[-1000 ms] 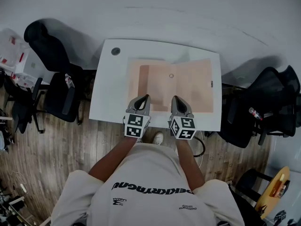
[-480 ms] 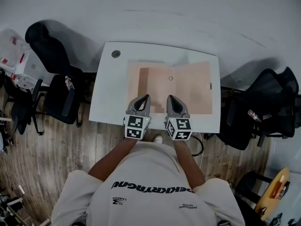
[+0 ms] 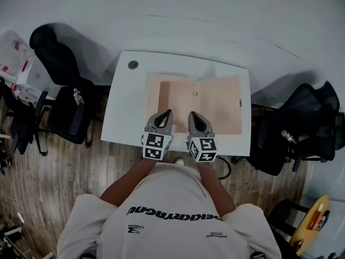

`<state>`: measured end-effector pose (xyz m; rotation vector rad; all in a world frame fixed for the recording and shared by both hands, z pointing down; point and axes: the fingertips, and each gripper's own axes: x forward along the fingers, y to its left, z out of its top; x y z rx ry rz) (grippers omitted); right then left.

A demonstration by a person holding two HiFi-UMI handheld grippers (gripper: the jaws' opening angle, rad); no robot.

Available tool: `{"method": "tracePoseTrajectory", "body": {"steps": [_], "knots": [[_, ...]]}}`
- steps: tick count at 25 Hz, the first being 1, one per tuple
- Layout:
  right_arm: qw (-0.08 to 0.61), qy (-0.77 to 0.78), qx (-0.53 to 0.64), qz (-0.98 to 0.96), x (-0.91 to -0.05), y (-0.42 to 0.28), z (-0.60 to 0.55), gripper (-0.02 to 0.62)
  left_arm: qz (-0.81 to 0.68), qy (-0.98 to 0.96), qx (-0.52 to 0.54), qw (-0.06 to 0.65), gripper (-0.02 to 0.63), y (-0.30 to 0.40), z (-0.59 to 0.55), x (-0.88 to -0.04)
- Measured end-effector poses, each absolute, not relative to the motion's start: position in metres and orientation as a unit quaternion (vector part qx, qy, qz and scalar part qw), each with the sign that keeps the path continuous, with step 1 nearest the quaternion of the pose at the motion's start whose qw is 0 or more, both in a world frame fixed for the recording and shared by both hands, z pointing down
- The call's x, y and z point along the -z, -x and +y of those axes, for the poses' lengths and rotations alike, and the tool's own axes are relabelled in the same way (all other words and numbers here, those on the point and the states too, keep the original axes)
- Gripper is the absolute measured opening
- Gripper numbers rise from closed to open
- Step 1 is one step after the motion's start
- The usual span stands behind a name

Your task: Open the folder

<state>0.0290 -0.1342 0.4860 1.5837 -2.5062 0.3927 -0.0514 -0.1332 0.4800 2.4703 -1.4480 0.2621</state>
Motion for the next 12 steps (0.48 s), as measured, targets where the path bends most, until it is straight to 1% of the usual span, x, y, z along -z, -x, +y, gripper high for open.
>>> {"method": "tracePoseTrajectory", "body": {"steps": [12], "knots": [[0.060,-0.541,-0.139,-0.827,-0.4868,-0.0301,-0.1366,0.000,-0.496,-0.853,-0.089,0.134,-0.006,0.0562,-0.1360,-0.4798]]}}
